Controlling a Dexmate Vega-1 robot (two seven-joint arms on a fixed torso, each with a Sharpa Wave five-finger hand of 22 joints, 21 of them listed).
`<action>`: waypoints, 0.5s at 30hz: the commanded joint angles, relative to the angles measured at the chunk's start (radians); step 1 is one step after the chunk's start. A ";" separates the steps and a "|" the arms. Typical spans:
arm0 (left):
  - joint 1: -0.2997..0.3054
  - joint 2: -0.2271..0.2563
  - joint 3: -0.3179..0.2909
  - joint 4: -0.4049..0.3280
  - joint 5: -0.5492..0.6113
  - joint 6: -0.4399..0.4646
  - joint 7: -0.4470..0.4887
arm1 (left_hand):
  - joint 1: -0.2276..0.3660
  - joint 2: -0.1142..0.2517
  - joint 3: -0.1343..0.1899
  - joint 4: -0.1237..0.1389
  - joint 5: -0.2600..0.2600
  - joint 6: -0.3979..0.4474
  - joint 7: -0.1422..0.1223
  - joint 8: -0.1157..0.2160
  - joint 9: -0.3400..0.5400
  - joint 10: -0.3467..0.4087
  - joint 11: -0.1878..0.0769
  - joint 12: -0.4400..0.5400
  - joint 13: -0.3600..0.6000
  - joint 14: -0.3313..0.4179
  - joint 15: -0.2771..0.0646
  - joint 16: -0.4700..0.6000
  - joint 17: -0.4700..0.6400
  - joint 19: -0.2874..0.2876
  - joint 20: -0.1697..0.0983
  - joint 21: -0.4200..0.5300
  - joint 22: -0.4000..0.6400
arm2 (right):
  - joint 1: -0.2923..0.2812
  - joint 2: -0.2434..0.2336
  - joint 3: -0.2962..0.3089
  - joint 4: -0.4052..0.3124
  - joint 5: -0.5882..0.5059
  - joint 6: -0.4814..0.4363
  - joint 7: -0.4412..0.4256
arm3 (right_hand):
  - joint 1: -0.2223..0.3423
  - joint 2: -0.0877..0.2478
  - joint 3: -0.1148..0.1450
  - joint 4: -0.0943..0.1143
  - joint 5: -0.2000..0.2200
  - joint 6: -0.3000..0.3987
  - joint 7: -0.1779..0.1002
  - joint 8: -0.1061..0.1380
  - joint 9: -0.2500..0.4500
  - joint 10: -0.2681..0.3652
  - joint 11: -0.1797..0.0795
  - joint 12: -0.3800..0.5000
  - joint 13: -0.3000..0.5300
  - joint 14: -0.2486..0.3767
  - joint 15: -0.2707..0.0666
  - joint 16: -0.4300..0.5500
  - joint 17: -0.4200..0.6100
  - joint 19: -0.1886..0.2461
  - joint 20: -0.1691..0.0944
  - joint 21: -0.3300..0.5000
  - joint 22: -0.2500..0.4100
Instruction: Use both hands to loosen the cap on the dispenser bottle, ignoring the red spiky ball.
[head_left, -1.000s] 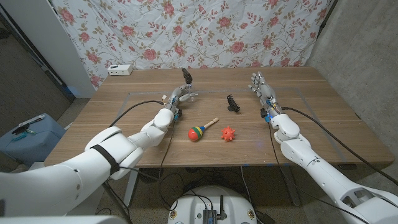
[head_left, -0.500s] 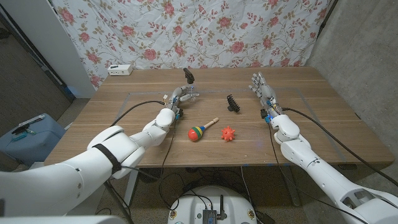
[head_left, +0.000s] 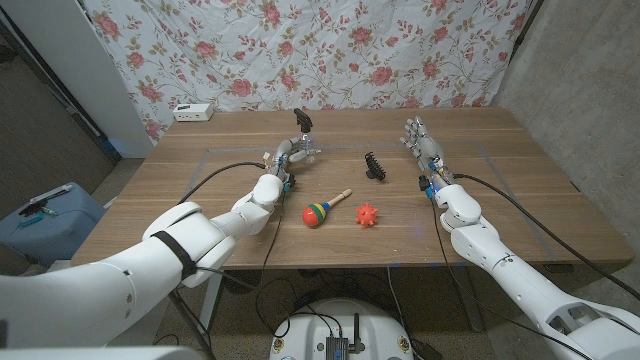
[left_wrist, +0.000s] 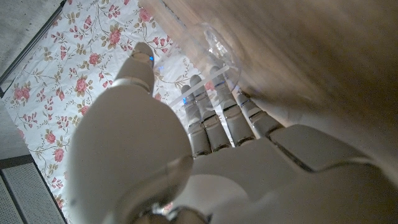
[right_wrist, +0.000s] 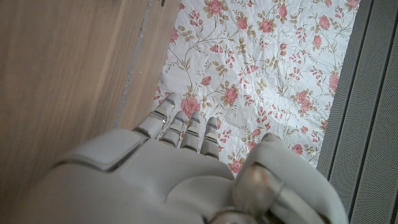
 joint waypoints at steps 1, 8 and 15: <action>-0.003 0.027 0.025 -0.015 0.053 -0.083 0.064 | 0.097 0.094 -0.005 0.000 0.009 0.084 -0.023 0.012 0.007 0.016 -0.012 0.009 0.009 0.011 -0.121 0.010 0.010 0.006 -0.088 -0.003 0.003 | 0.011 -0.006 -0.003 0.000 -0.008 -0.007 0.006 | -0.003 -0.003 -0.001 -0.006 0.000 0.010 -0.001 0.000 0.001 0.008 -0.001 -0.002 0.003 0.013 -0.012 0.005 0.002 -0.005 -0.010 0.007 0.006; 0.015 0.043 0.020 -0.042 0.089 -0.141 0.124 | 0.098 0.103 -0.005 0.003 0.012 0.093 -0.020 0.026 0.013 0.028 -0.003 0.021 0.020 0.028 -0.121 0.014 0.015 0.004 -0.087 -0.006 0.003 | 0.012 -0.019 -0.006 -0.017 -0.019 -0.022 0.001 | -0.003 -0.003 0.000 -0.006 0.000 0.011 0.001 -0.001 0.001 0.008 0.000 -0.002 0.003 0.013 -0.012 0.005 0.002 -0.004 -0.010 0.007 0.006; 0.038 0.058 0.006 -0.094 0.115 -0.157 0.142 | 0.097 0.104 -0.005 0.005 0.015 0.094 -0.020 0.035 0.018 0.028 -0.007 0.026 0.029 0.033 -0.120 0.010 0.014 0.006 -0.087 -0.008 0.002 | 0.010 -0.050 -0.010 -0.064 -0.031 -0.069 -0.002 | -0.003 -0.004 0.000 -0.007 -0.001 0.011 0.001 -0.001 0.001 0.009 0.001 -0.002 0.003 0.011 -0.011 0.004 0.002 -0.005 -0.010 0.007 0.006</action>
